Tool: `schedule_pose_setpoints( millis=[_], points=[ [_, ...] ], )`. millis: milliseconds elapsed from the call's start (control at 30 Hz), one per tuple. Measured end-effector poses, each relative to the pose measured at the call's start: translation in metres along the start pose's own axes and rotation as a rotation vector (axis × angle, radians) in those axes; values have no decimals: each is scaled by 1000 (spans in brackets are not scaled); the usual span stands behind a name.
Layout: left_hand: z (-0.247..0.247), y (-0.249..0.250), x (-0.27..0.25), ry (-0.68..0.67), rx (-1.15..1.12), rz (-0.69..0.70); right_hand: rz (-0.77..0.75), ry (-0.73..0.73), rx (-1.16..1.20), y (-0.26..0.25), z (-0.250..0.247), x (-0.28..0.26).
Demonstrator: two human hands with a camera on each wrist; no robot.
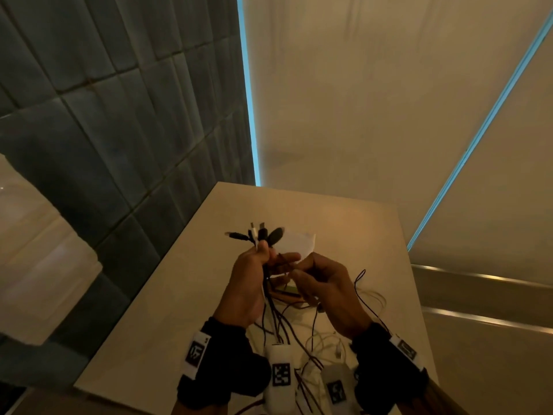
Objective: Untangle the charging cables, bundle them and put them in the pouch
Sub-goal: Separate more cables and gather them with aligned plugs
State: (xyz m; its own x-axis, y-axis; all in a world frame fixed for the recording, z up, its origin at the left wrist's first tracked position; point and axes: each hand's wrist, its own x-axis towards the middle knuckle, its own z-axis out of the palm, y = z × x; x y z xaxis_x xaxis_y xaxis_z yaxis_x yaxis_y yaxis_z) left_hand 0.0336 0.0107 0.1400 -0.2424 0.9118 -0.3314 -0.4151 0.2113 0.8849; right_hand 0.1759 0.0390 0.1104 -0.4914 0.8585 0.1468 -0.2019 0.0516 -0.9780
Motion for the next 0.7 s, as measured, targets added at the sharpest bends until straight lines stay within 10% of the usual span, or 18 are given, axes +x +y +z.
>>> schedule_pose_setpoints(
  millis=[233, 700],
  points=[
    [4, 9, -7, -218, -290, 160, 28, -26, -73, 22, -8, -7],
    [-19, 28, -5, -137, -292, 342, 209, 23, -243, 109, -33, -22]
  ],
)
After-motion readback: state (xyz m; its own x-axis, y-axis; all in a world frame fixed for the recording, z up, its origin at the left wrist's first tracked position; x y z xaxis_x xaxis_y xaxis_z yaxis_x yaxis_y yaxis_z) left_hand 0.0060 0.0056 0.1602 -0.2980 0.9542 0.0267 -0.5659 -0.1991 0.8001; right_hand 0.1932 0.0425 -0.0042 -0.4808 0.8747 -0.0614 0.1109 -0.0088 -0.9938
